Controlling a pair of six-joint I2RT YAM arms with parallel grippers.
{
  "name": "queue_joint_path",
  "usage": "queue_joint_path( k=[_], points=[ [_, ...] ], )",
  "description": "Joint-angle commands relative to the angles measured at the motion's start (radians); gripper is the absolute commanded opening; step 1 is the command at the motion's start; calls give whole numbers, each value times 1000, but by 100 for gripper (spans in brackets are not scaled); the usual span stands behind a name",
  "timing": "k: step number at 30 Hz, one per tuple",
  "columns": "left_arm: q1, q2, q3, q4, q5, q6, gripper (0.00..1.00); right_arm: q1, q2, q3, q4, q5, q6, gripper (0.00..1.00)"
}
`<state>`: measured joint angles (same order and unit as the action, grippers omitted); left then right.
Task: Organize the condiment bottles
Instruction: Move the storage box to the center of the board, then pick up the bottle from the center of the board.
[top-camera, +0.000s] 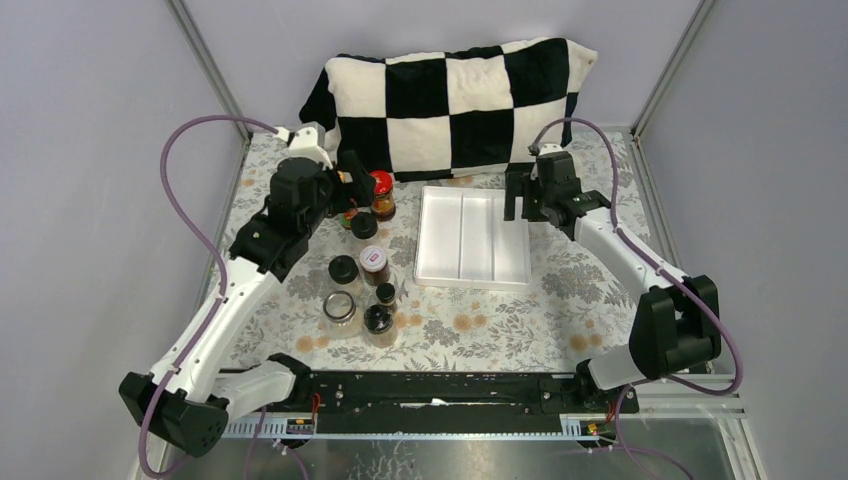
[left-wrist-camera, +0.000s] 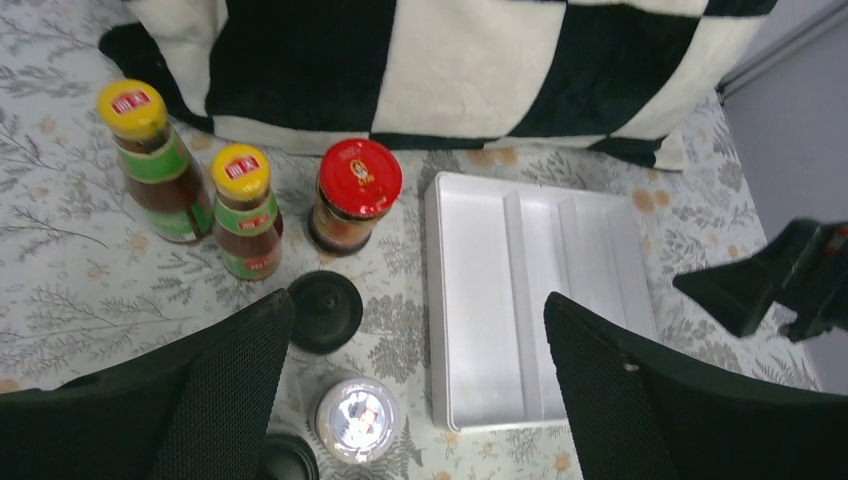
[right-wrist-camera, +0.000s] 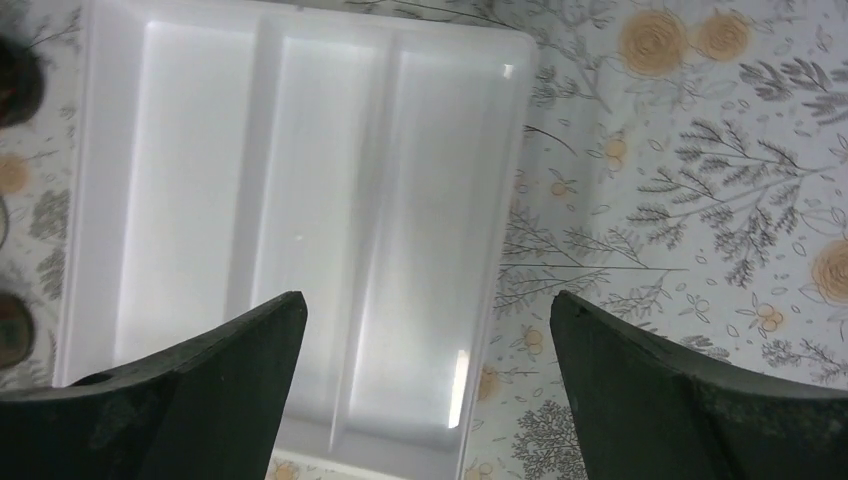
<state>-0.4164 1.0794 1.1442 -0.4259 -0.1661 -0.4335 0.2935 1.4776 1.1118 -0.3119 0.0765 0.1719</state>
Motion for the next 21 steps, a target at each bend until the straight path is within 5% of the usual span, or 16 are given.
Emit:
queue_joint_path(
  k=[1, 7, 11, 13, 16, 21],
  points=[
    [54, 30, 64, -28, -17, 36, 99, 60, -14, 90, -60, -40, -45, 97],
    [253, 112, 148, -43, 82, 20, 95, 182, 87, 258, -92, -73, -70, 76],
    [309, 177, 165, -35, 115, -6, 74, 226, 183, 373, -82, -135, -63, 60],
    [312, 195, 155, -27, 131, -17, 63, 232, 234, 421, -62, -184, -53, 63],
    [312, 185, 104, -13, 139, -41, 66, 246, 318, 497, -30, -251, -59, 74],
    [311, 91, -26, 8, 149, -55, 98, 287, 443, 611, 18, -270, -159, 93]
  ],
)
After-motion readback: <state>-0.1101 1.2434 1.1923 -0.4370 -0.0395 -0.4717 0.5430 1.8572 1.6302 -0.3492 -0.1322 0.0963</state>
